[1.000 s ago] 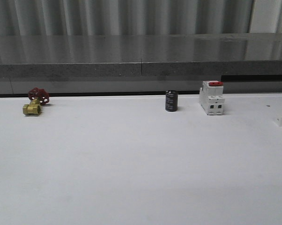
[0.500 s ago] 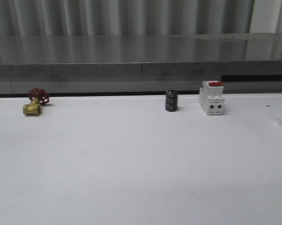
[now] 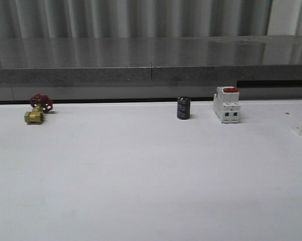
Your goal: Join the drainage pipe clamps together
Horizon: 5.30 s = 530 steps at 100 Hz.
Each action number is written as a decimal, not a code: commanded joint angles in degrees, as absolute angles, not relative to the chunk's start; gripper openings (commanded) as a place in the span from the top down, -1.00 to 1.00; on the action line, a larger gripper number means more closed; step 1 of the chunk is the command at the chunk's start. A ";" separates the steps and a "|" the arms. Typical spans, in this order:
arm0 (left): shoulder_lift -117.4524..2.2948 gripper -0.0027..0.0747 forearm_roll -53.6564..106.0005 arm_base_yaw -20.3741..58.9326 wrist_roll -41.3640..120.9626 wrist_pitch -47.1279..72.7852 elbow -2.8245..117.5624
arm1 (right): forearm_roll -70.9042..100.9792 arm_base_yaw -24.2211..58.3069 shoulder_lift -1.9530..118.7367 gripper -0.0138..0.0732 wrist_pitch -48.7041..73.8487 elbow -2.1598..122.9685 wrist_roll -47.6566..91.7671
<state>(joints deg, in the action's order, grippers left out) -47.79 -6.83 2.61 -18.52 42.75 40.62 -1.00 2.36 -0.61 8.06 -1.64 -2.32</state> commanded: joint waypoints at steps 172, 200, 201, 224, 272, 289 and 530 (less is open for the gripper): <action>-109.29 -0.62 -1.67 -17.03 10.03 44.16 79.02 | -0.81 1.90 -1.52 0.84 3.21 -0.52 -1.98; -113.12 -0.62 -1.53 -17.03 10.03 43.99 82.24 | -0.81 1.90 -1.52 0.84 3.21 -0.52 -1.98; -113.12 -0.62 -1.53 -17.03 10.03 43.86 82.24 | -0.81 1.90 -1.52 0.84 3.21 -0.52 -1.98; -114.33 -0.62 -1.27 -17.03 10.03 43.04 82.24 | -0.81 1.90 -1.52 0.84 3.26 -0.52 -1.98; -114.45 -0.19 1.70 -17.03 10.11 43.01 82.24 | -0.81 1.90 -1.52 0.84 3.26 -0.52 -1.98; -114.45 0.28 1.70 -17.14 10.11 43.67 82.24 | -0.81 1.90 -1.52 0.84 3.26 -0.52 -1.98; -118.41 -0.02 0.58 25.65 -8.50 50.34 92.54 | -0.81 1.90 -1.52 0.84 3.26 -0.52 -1.98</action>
<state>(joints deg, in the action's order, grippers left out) -121.63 0.54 25.15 -7.74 50.69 90.92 -1.00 2.36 -0.61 8.06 -1.64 -2.41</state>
